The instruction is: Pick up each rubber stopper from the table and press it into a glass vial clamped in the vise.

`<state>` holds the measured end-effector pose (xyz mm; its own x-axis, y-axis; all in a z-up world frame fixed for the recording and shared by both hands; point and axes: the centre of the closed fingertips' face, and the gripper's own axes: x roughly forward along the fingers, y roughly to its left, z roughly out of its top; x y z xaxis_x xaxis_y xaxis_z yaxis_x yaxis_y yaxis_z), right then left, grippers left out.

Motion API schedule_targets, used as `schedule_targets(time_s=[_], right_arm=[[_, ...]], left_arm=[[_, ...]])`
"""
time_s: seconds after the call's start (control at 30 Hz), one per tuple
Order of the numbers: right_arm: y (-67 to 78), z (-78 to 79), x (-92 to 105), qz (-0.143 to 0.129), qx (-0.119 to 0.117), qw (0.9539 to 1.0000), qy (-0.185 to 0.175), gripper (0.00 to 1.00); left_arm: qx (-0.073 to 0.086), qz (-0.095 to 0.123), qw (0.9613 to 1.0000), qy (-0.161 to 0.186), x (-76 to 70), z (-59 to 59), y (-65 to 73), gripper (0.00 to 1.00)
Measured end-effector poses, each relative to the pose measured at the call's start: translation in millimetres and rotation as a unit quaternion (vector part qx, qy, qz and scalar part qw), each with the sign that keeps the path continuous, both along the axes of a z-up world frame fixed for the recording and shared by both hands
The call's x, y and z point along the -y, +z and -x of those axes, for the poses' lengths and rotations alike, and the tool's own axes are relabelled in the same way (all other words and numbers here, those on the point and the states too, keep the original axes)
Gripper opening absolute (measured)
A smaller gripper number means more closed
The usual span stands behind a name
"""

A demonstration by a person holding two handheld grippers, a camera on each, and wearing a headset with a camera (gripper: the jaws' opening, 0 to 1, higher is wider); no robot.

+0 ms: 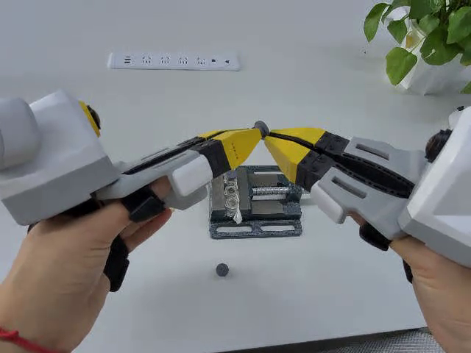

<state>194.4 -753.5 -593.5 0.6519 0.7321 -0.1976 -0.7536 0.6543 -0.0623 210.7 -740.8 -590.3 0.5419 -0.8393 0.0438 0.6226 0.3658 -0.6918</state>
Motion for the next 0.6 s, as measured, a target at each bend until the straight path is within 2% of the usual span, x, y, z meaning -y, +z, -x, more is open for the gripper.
schedule_targets(time_s=[0.1, 0.2, 0.23, 0.37, 0.6], right_arm=[[1.1, 1.1, -0.1, 0.004, 0.002, 1.0, 0.005, 0.0], [2.2, 2.0, -0.3, 0.006, 0.001, 0.9999, 0.009, 0.0], [2.9, 1.9, -0.3, 0.006, 0.001, 0.9999, 0.009, 0.0], [3.9, 2.4, -0.6, 0.004, -0.002, 0.9999, 0.013, 0.0], [7.7, 4.8, -2.7, -0.002, -0.013, 0.9996, 0.026, 0.0]], left_arm=[[0.002, 0.003, 1.0, -0.003, 1.1, 1.9, 1.8, 0.04], [0.012, -0.002, 0.9999, -0.009, 2.2, 3.6, 4.0, 0.03], [0.021, -0.008, 0.9997, -0.012, 2.9, 4.4, 4.6, 0.03], [0.021, -0.007, 0.9996, -0.017, 2.8, 5.2, 5.4, 0.03], [0.032, -0.013, 0.999, -0.027, 1.4, 7.3, 6.5, 0.03]])
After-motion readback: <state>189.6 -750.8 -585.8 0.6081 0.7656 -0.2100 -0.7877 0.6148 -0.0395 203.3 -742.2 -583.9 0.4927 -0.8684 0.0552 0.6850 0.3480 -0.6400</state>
